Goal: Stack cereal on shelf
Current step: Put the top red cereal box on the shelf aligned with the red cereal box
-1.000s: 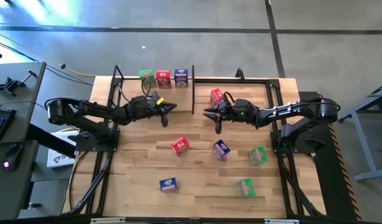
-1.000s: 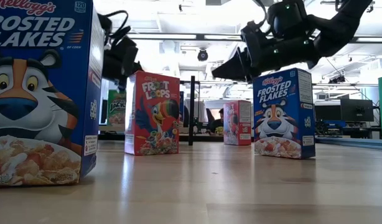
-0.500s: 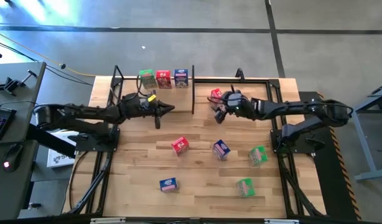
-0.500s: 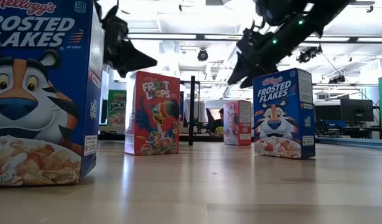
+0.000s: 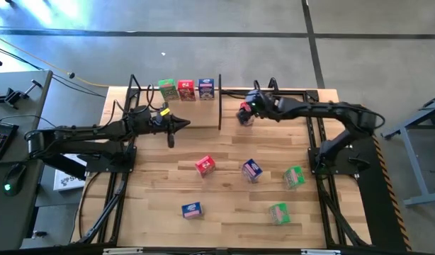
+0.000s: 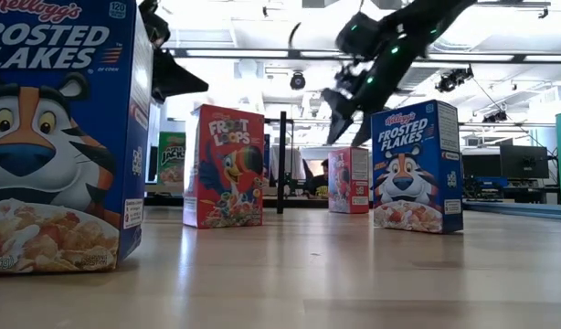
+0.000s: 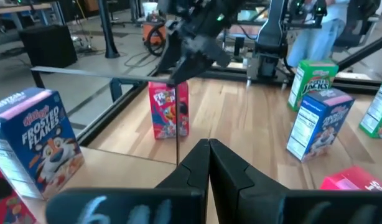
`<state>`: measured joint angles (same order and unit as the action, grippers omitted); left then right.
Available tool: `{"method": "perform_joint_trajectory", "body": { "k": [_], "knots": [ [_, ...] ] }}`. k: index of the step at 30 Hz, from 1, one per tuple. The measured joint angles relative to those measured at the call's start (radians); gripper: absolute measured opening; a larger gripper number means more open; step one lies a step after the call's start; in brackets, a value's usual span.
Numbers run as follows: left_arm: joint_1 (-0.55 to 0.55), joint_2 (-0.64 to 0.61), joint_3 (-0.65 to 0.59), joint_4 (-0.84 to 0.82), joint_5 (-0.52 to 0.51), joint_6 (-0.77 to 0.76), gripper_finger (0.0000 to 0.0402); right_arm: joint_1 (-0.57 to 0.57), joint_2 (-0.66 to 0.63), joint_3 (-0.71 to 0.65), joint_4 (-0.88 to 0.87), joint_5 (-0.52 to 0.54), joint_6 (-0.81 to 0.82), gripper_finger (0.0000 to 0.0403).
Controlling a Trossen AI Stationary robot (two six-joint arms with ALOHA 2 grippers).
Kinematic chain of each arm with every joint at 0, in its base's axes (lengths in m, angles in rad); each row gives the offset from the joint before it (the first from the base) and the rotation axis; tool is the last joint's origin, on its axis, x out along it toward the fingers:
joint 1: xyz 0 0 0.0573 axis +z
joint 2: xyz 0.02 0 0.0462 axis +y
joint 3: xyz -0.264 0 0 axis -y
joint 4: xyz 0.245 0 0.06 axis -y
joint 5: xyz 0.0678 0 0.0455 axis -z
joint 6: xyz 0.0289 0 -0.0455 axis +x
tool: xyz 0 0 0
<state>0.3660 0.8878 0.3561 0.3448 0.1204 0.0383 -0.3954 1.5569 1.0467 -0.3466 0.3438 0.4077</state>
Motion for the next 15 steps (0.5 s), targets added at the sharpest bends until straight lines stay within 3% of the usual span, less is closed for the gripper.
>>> {"method": "perform_joint_trajectory", "body": {
  "k": [9,15],
  "knots": [
    [0.0,-0.004,0.0,-0.007,0.0,0.002,0.0001,-0.026,0.173,0.22,-0.276,-0.041,0.086,0.0302],
    [0.006,-0.044,0.0,-0.01,0.0,0.0,0.0001,-0.026,0.189,0.237,-0.415,-0.066,0.185,0.0271]
  ]
}}
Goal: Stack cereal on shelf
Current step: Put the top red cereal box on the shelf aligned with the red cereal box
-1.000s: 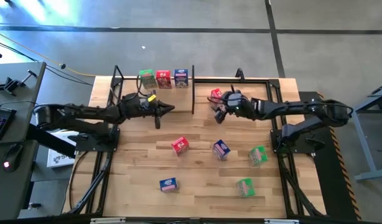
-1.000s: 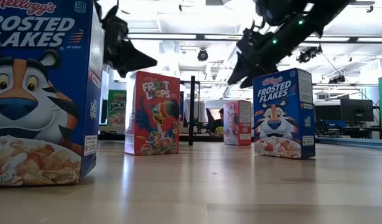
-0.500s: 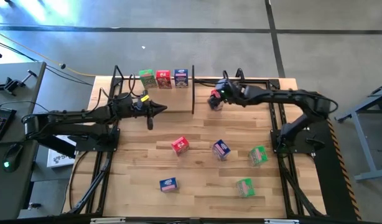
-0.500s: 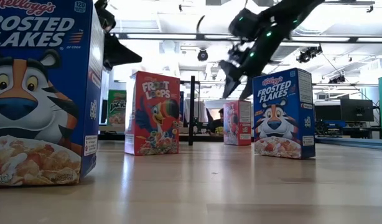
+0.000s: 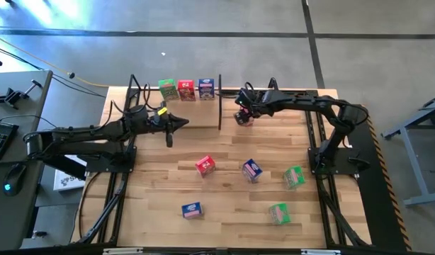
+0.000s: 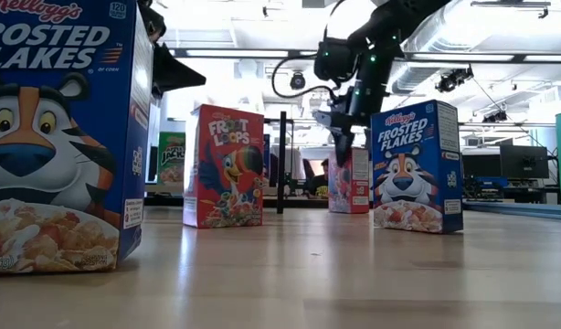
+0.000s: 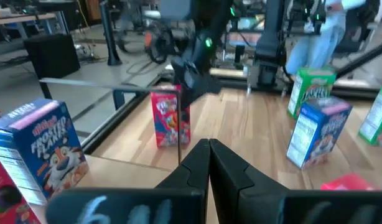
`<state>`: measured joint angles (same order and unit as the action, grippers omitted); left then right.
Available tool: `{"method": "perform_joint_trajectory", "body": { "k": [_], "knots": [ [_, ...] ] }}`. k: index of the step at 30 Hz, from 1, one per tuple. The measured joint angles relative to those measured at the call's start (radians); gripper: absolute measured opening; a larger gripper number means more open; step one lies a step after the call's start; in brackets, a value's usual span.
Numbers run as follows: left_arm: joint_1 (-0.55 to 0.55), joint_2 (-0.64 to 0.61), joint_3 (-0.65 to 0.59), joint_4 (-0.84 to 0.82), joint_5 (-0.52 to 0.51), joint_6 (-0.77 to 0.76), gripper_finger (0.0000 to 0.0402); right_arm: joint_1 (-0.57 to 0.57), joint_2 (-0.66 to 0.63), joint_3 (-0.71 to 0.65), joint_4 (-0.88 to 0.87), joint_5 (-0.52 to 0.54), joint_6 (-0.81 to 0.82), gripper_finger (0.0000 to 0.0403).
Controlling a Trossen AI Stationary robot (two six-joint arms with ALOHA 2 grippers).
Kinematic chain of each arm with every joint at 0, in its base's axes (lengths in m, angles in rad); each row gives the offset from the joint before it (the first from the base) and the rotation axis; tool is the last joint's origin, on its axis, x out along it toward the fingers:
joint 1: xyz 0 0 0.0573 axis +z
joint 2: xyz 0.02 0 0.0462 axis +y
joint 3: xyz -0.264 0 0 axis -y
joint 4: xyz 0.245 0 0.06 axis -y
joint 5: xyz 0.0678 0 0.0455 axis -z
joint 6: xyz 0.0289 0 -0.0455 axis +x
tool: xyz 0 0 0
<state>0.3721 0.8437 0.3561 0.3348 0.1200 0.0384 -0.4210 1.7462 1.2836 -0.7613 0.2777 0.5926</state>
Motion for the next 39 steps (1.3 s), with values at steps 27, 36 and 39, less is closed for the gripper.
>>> {"method": "perform_joint_trajectory", "body": {
  "k": [27,36,39],
  "knots": [
    [0.067,-0.102,0.0,-0.074,0.089,-0.022,0.0,0.152,0.0,0.4,-0.32,-0.024,-0.164,0.0189],
    [0.088,-0.114,-0.047,0.02,0.089,-0.044,0.0,0.239,-0.002,0.712,-0.441,0.055,-0.235,0.0189],
    [0.106,-0.123,-0.047,0.019,0.12,-0.064,0.0,0.253,-0.003,0.736,-0.317,0.035,-0.326,0.0189]
  ]
}}
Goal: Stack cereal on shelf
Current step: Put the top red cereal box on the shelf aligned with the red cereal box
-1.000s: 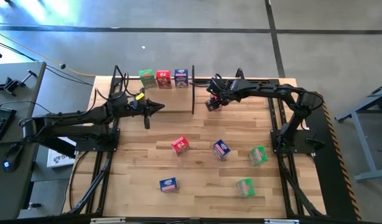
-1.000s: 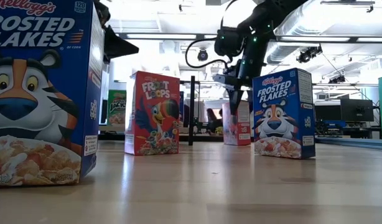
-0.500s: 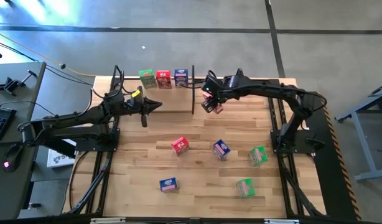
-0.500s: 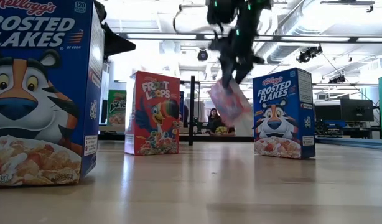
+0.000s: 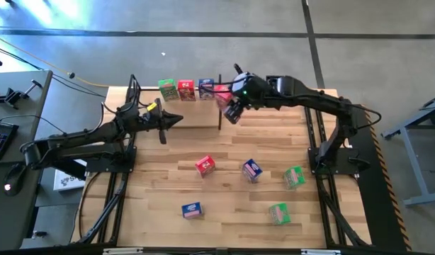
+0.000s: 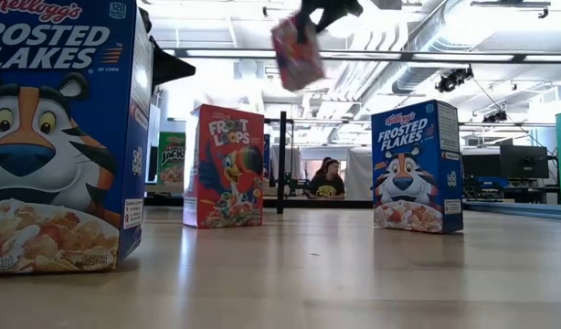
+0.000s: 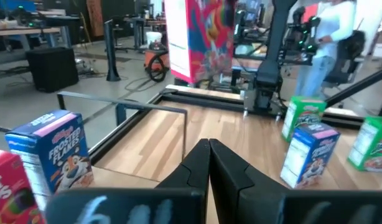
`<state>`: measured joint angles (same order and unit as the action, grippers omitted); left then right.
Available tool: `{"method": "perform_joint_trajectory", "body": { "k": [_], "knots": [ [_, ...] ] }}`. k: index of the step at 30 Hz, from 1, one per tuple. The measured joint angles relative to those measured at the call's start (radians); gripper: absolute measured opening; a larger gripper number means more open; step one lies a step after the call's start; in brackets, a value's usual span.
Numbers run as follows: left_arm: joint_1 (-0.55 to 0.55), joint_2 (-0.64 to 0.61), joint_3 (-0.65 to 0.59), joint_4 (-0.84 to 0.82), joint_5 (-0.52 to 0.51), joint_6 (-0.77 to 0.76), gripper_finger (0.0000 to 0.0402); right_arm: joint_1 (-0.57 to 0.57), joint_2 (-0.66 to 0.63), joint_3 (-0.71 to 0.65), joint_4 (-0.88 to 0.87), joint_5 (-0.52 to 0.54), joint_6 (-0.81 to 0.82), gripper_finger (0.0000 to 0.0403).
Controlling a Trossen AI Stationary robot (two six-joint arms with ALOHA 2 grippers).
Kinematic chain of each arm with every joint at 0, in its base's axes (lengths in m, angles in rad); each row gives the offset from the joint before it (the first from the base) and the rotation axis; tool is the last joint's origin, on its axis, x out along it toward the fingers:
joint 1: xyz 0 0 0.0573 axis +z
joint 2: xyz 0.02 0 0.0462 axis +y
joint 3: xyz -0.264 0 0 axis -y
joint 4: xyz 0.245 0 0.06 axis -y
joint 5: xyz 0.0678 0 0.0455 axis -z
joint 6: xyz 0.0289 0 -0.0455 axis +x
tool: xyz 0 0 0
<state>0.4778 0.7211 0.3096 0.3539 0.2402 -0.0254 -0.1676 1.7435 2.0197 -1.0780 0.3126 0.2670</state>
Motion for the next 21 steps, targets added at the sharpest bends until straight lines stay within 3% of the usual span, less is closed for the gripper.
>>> {"method": "perform_joint_trajectory", "body": {
  "k": [6,12,17,21],
  "knots": [
    [0.015,-0.04,0.0,0.001,0.044,-0.02,0.0,-0.033,0.056,-0.04,0.345,-0.218,-0.215,0.0188],
    [0.015,-0.14,0.0,-0.027,0.075,-0.02,0.0,-0.105,0.197,-0.053,0.563,-0.43,-0.364,0.0188],
    [0.015,-0.231,0.0,-0.075,0.075,-0.02,0.0,-0.153,0.313,-0.053,0.696,-0.541,-0.411,0.0188],
    [0.015,-0.273,0.0,-0.109,0.073,-0.008,0.0,-0.172,0.389,-0.053,0.765,-0.565,-0.452,0.0188]
  ]
}}
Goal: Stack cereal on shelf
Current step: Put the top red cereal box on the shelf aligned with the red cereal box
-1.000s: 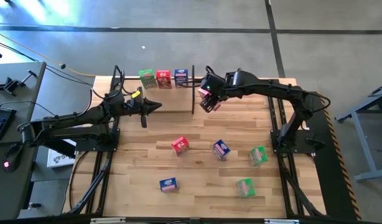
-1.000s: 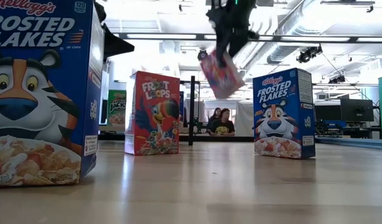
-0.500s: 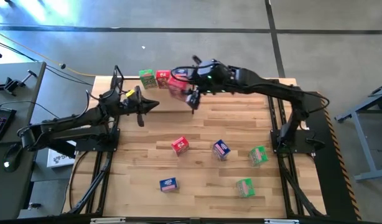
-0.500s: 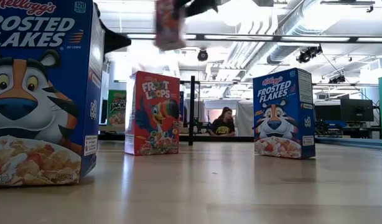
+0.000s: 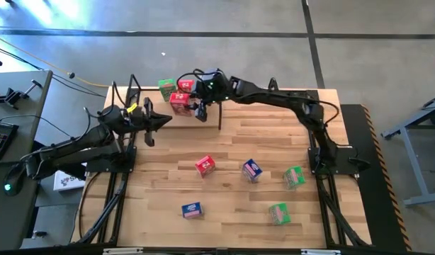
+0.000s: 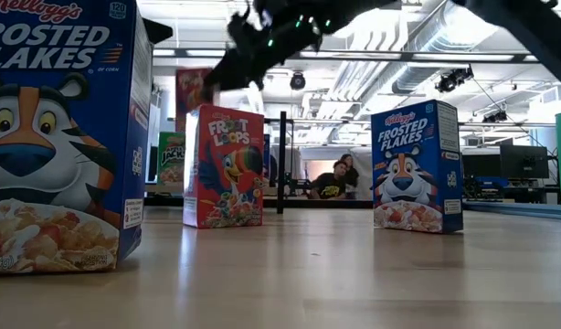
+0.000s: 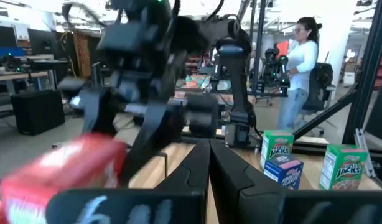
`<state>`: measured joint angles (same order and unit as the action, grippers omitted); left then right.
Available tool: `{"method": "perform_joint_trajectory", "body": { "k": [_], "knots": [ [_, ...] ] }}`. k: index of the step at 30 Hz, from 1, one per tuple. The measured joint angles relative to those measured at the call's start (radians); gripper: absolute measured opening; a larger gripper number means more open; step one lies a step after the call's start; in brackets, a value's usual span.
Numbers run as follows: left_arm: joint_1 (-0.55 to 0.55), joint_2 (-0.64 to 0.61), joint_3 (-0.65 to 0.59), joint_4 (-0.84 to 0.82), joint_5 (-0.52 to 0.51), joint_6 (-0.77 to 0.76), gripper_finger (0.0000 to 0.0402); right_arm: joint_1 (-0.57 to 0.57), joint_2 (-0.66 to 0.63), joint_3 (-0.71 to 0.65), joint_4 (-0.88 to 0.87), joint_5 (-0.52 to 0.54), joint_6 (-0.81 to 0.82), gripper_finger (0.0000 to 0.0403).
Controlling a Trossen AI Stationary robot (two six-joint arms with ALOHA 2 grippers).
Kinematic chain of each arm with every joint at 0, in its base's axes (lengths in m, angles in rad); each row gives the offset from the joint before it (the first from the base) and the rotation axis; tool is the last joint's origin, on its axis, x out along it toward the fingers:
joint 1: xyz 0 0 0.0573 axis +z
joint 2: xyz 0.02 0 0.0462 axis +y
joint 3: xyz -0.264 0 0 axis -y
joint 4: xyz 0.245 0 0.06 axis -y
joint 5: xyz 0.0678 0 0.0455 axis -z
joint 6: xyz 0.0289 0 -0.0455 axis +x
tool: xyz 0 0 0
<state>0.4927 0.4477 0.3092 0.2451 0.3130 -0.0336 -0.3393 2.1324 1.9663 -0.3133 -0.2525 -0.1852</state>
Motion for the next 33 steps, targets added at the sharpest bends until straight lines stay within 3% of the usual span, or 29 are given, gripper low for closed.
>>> {"method": "perform_joint_trajectory", "body": {
  "k": [10,21,33],
  "knots": [
    [0.0,-0.01,0.0,-0.016,-0.004,0.011,0.0,-0.003,0.094,0.0,0.053,-0.018,-0.055,0.0188],
    [0.0,-0.01,0.0,-0.016,-0.01,0.011,0.0,0.001,0.11,0.0,0.06,0.019,-0.032,0.0188],
    [0.0,-0.01,0.0,-0.018,-0.01,0.011,0.0,0.002,0.162,-0.001,0.043,0.137,0.005,0.0189]
  ]
}}
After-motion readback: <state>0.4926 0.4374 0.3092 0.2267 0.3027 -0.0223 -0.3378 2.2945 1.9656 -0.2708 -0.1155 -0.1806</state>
